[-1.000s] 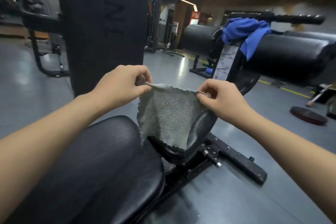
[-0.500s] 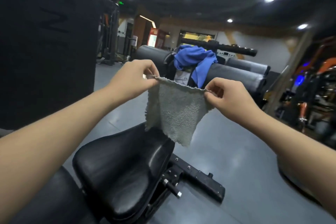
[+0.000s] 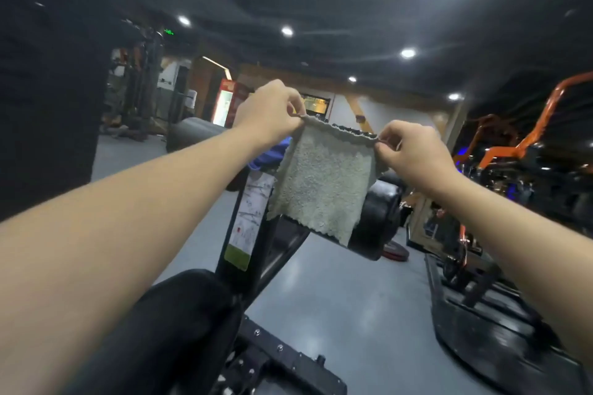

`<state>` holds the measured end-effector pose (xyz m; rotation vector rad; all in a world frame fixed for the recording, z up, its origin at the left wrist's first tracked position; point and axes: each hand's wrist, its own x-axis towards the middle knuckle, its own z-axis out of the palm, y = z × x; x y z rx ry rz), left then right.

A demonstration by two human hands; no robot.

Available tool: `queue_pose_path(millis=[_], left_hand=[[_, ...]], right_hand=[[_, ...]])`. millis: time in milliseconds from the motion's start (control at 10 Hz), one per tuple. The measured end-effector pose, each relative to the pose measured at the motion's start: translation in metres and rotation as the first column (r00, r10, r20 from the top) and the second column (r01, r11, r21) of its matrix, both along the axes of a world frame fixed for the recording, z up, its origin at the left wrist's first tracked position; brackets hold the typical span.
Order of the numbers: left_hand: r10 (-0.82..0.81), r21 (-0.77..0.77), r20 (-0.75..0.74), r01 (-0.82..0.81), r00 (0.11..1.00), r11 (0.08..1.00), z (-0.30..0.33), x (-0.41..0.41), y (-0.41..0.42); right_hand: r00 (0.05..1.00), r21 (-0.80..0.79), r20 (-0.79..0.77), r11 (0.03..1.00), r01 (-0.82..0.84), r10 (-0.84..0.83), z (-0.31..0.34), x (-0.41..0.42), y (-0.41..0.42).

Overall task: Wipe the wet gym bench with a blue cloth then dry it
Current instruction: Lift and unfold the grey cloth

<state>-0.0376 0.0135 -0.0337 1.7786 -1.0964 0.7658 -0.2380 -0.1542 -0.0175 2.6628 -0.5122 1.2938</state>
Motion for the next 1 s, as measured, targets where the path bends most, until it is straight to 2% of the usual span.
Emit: queue_pose_path(millis=[200,300,400,600,700,800,900,1000], left_hand=[[0.030,0.014,0.058,-0.031,0.998,0.999,-0.004,0.009,-0.056],[0.019,-0.003,0.041,-0.019,0.999,1.000,-0.010,0.010,-0.076],[0.013,-0.024,0.036,-0.012,0.999,1.000,-0.018,0.006,-0.095],[0.035,0.039,-0.070,-0.032,0.997,0.999,-0.035,0.015,-0.108],[0.016,0.071,-0.105,-0.008,0.994,0.997,-0.030,0.011,-0.106],[-0.087,0.116,-0.133,0.103,0.987,0.988,-0.027,0.002,-0.100],[-0.117,0.167,-0.096,0.132,0.988,0.977,-0.029,-0.001,-0.083],[-0.094,0.187,-0.076,0.107,0.993,0.977,-0.034,-0.009,-0.053]], right_hand=[[0.974,-0.057,-0.101,0.979,0.196,-0.201,0.008,0.000,-0.029],[0.958,0.002,-0.112,0.964,0.266,-0.264,0.007,0.003,-0.042],[0.948,0.103,-0.149,0.949,0.297,-0.281,0.000,0.007,-0.051],[0.958,0.304,-0.206,0.917,0.257,-0.200,-0.015,0.008,-0.063],[0.982,0.503,-0.144,0.846,0.178,-0.121,-0.014,0.001,-0.066],[0.987,0.612,-0.072,0.774,0.160,-0.147,-0.010,-0.008,-0.068],[0.971,0.496,-0.088,0.836,0.235,-0.220,-0.009,-0.010,-0.072],[0.996,0.445,-0.049,0.891,0.092,-0.079,-0.008,-0.009,-0.051]])
